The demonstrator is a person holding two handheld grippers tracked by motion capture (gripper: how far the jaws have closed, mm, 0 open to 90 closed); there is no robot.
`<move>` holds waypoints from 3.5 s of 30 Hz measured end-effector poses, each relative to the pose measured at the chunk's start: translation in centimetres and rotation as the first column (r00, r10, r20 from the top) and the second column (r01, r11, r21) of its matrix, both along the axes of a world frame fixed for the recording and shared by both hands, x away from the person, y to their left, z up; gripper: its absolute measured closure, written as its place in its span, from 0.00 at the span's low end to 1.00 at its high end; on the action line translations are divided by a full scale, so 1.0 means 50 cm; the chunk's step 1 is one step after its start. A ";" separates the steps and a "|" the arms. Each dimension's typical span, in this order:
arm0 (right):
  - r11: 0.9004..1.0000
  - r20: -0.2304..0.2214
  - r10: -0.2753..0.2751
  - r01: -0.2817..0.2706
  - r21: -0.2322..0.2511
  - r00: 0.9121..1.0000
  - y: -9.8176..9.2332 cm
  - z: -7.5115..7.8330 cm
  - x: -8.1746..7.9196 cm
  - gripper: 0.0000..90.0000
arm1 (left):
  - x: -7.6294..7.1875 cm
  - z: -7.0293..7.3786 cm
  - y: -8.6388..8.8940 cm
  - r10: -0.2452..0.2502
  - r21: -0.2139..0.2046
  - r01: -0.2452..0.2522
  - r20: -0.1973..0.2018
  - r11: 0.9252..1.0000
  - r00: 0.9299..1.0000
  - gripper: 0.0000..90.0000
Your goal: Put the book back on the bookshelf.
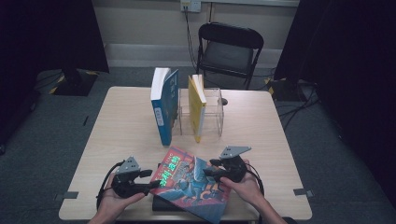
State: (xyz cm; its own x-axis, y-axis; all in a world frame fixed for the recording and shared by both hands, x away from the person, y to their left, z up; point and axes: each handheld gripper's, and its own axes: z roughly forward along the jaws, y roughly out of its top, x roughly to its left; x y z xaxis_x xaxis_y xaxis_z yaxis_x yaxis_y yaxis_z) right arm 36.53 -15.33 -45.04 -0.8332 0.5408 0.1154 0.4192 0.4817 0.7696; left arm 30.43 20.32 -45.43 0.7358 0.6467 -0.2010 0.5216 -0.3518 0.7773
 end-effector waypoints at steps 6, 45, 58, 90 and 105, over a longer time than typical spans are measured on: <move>1.000 -0.005 0.003 -0.003 0.000 1.000 -0.002 0.000 0.001 0.56 | -0.024 -0.001 0.007 -0.030 0.002 0.030 0.010 1.000 1.000 0.44; 0.998 -0.007 -0.037 0.036 -0.055 0.999 -0.060 0.013 -0.110 0.55 | 0.086 -0.017 -0.028 0.028 0.035 -0.031 0.100 0.999 0.995 0.41; 0.999 -0.032 -0.050 0.050 0.009 0.998 -0.027 -0.002 -0.031 0.40 | 0.037 -0.017 -0.054 -0.036 -0.069 0.036 -0.011 0.997 0.999 0.44; 0.988 0.012 -0.152 0.152 0.005 0.988 0.000 -0.008 -0.043 0.27 | 0.107 -0.022 -0.093 0.010 -0.040 -0.010 0.007 0.999 1.000 0.32; 0.984 -0.057 -0.176 0.178 0.024 0.983 0.010 -0.011 0.035 0.22 | 0.084 -0.017 -0.093 0.002 -0.042 -0.001 0.017 0.999 1.000 0.37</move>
State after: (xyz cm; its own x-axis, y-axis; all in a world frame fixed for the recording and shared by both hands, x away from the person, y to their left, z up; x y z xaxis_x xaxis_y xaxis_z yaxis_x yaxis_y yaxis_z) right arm 38.28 -14.85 -45.58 -0.7166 0.6750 0.1756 0.5375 0.3741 0.7557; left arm 34.61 15.65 -46.29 0.7386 0.6389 -0.2151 0.5085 -0.3184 0.8001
